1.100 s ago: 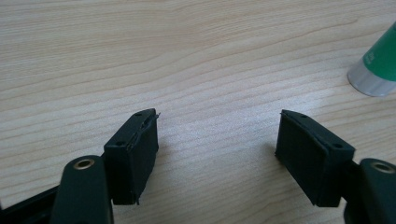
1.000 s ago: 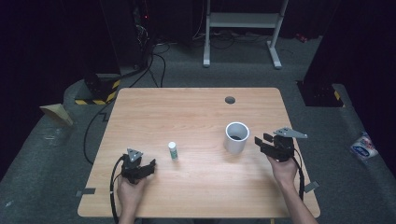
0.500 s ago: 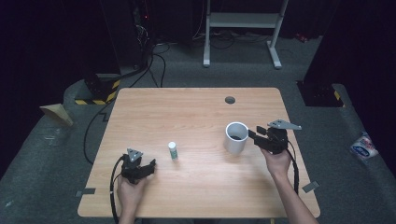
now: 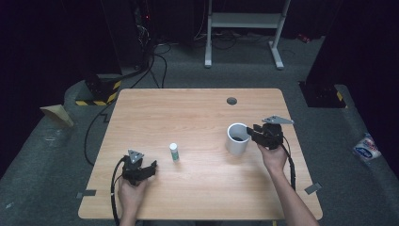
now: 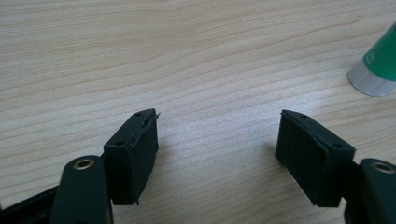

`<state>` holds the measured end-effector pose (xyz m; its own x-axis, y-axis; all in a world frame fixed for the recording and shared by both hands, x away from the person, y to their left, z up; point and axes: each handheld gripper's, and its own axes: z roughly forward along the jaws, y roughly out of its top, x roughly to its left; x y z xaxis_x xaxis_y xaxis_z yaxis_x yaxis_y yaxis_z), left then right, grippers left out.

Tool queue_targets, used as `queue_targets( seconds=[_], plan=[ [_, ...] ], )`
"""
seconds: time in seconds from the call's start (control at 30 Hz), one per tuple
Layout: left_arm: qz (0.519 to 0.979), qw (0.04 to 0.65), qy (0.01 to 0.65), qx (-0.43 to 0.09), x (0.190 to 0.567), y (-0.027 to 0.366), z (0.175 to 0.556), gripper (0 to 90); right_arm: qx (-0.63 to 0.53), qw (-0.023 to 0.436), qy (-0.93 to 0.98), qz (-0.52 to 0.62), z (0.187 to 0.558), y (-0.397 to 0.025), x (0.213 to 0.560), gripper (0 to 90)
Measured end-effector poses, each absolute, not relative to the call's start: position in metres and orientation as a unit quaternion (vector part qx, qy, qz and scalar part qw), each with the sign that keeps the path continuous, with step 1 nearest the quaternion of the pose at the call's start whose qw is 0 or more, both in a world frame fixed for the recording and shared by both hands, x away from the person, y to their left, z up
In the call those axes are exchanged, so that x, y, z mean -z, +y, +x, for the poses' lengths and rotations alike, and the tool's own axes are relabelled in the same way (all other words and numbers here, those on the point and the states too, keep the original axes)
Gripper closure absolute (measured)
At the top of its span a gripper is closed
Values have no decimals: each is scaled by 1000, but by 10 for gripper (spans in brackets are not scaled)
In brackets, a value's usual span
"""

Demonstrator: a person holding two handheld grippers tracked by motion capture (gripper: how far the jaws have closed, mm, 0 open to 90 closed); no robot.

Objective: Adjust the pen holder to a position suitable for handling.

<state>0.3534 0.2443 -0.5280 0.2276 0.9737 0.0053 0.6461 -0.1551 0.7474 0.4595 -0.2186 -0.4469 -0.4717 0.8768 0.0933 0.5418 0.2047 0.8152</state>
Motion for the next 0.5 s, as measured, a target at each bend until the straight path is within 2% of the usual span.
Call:
queue_targets(
  seconds=[0.5],
  plan=[
    [715,319,566,-256,528,244,353,294,-410,191,757,471,463,-210,454,708]
  ],
)
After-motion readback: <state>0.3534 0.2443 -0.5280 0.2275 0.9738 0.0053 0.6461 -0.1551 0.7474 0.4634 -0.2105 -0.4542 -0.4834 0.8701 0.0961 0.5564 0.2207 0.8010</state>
